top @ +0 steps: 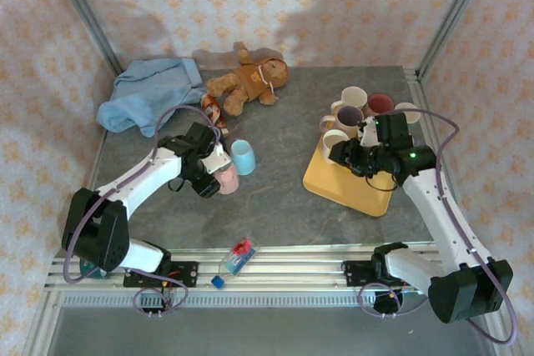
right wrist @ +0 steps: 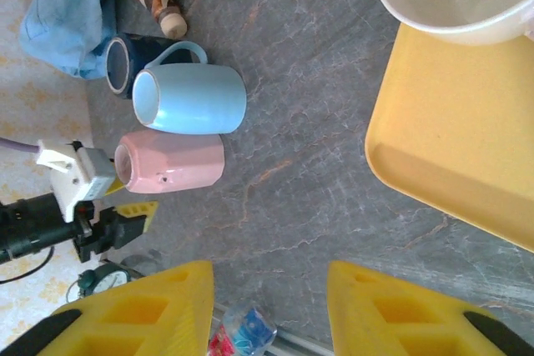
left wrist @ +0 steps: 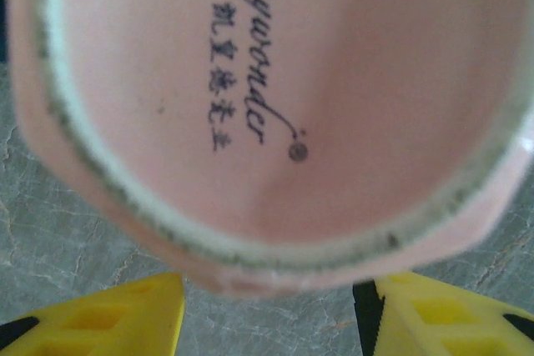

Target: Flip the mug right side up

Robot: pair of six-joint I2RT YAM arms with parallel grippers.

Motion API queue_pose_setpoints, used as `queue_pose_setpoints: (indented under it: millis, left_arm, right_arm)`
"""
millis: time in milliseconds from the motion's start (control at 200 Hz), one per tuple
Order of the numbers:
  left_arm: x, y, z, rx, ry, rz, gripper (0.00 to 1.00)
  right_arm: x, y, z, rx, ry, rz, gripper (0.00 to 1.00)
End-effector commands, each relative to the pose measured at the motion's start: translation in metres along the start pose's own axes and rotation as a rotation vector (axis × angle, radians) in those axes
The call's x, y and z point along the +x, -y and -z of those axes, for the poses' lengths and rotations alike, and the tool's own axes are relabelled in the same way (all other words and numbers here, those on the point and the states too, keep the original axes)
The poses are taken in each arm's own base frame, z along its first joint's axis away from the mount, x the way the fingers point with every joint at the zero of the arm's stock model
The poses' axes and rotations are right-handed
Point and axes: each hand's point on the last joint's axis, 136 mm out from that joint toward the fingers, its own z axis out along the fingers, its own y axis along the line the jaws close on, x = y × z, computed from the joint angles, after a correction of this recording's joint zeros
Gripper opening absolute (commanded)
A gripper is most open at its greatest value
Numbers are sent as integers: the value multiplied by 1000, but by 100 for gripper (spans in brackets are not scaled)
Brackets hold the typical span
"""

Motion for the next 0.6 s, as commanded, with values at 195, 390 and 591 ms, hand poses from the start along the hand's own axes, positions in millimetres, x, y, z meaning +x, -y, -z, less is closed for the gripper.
queue_pose_setpoints:
  millis: [195, 390, 591]
  left_arm:
    - [-17, -12, 0, -26, 48, -47, 50]
    - [-21, -12, -4, -5, 54, -51, 38]
    - [-31, -11, -8, 10, 98, -34, 34]
  right_arm:
    - [-13, -18, 7, -60, 44, -12, 39]
    - [-22, -25, 6, -89, 75, -44, 39]
    - [-28, -32, 11, -72, 60, -9, 40]
